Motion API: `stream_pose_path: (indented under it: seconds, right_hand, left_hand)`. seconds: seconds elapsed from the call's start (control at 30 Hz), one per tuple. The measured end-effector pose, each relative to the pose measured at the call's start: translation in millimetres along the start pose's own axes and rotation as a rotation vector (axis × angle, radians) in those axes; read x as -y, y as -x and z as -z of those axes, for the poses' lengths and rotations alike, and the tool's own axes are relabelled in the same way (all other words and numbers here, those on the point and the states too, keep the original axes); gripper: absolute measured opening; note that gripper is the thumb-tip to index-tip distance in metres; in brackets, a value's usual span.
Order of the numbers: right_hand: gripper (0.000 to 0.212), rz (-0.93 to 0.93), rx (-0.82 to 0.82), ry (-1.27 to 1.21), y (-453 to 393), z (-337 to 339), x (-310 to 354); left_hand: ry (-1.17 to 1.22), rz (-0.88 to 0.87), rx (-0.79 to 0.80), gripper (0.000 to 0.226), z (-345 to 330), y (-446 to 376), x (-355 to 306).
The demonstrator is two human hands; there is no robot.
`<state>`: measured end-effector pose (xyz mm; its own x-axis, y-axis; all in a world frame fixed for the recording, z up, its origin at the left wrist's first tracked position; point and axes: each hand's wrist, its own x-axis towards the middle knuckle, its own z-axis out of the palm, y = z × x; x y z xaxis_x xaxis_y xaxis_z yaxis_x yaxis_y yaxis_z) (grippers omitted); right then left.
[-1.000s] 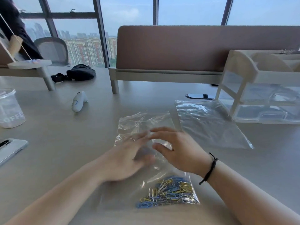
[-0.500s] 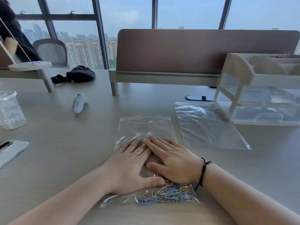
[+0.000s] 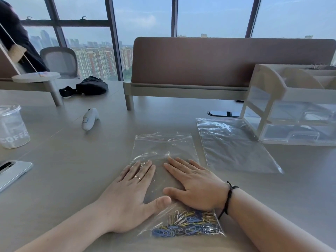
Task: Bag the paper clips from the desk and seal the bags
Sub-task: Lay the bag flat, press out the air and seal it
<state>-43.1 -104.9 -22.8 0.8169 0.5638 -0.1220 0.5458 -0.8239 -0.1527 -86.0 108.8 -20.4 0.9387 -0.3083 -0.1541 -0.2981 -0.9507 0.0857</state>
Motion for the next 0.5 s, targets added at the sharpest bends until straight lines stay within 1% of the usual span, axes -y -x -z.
stream_pose_path:
  seconds: [0.07,0.13,0.2,0.3,0.5]
  right_hand:
    - [0.082,0.004,-0.004,0.004,0,0,0]
    - [0.084,0.015,-0.019,0.002,0,-1,0]
    - [0.084,0.036,-0.049,0.01,-1,-2,0]
    - [0.081,0.046,-0.068,0.003,-2,-4,-2]
    - [0.084,0.033,-0.057,-0.001,-1,-1,-1]
  left_hand:
    - [0.059,0.04,-0.043,0.098,5,-9,-3]
    - [0.134,0.056,-0.118,0.09,13,-28,-7]
    - [0.213,0.025,-0.171,0.078,19,-55,-12]
    - [0.262,-0.027,-0.171,0.064,20,-91,-16]
    - [0.168,0.02,-0.141,0.067,7,-108,-2]
